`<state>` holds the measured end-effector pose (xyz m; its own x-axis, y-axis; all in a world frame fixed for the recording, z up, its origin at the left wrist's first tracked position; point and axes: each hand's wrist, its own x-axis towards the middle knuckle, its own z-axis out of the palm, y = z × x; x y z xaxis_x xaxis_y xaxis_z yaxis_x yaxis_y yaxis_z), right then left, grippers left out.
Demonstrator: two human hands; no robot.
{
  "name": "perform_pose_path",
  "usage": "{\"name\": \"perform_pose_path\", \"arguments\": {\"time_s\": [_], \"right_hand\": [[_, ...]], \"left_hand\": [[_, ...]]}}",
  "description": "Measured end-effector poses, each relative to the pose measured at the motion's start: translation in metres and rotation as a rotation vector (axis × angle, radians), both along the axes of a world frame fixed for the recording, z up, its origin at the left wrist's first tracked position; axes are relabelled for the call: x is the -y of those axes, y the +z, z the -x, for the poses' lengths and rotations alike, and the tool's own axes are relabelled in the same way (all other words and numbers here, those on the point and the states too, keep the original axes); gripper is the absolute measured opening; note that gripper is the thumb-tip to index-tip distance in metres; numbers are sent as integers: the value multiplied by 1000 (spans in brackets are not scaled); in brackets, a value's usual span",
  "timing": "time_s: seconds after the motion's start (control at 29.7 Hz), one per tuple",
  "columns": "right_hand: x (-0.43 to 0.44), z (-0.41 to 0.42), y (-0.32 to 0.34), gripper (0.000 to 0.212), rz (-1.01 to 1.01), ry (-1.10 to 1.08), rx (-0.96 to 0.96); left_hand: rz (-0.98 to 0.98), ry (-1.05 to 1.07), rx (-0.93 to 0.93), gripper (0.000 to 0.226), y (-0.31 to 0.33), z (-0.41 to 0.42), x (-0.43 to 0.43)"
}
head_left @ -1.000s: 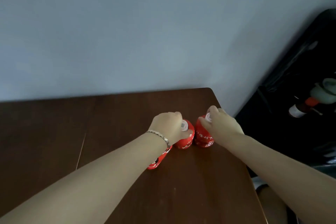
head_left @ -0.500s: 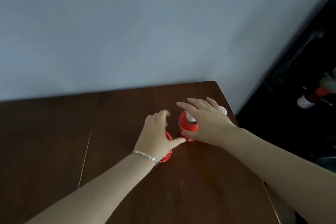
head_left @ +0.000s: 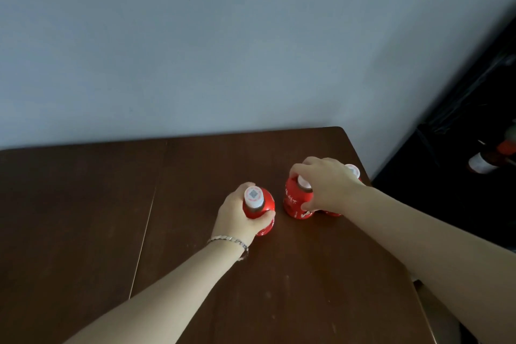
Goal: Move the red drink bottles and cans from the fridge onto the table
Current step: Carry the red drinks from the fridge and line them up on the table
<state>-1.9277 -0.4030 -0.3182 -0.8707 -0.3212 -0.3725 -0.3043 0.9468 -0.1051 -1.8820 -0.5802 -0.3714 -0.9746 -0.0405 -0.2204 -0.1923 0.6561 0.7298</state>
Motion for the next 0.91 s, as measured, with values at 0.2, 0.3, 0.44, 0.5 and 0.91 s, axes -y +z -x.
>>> {"name": "perform_pose_path", "arguments": {"time_s": [0.2,0.3,0.44,0.5,0.91], "right_hand": [[-7,-4,-11,81,29,-54,-92],[-11,-25,-16,94,56,-216,-304],[-22,-49,-28,106,320,-612,-207],[-30,-51,-34,107,463,-677,-105],[-39,-83,34,36,329,-582,124]], "left_hand": [[-42,-109,49,61,-1,32,-16],[-86,-118,63,66,-5,32,-15],[-126,-108,116,72,-9,30,-13],[-107,-117,160,77,-6,31,-15],[496,-372,357,31,66,-33,-16]]}}
